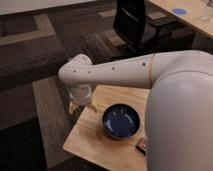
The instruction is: Place the white sponge in the ceramic cup
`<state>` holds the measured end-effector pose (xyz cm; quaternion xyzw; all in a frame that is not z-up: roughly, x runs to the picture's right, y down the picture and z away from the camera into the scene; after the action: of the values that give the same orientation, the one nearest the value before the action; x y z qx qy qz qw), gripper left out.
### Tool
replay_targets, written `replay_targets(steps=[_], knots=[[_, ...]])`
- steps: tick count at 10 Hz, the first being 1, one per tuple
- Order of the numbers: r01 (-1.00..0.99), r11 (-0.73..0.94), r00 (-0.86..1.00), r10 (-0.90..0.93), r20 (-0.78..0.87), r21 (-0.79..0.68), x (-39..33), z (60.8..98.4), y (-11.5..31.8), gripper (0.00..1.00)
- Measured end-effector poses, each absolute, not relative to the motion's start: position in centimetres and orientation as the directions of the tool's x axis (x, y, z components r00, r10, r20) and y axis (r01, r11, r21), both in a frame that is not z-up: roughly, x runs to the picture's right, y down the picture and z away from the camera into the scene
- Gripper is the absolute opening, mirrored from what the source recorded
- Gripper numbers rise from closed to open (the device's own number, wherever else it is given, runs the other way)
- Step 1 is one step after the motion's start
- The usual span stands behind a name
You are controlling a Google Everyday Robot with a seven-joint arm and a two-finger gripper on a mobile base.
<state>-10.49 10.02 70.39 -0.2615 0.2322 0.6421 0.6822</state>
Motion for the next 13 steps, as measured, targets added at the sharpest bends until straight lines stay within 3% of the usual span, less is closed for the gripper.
replay_targets(steps=[9,13], knots=[[-0.997,0.04,0.069,0.755,-0.652,-0.06,-10.5,70.4,10.0,0.65],[-0.993,0.096,0.115,0.775,-0.622,-0.064,-6.0,71.1,7.3,0.65]])
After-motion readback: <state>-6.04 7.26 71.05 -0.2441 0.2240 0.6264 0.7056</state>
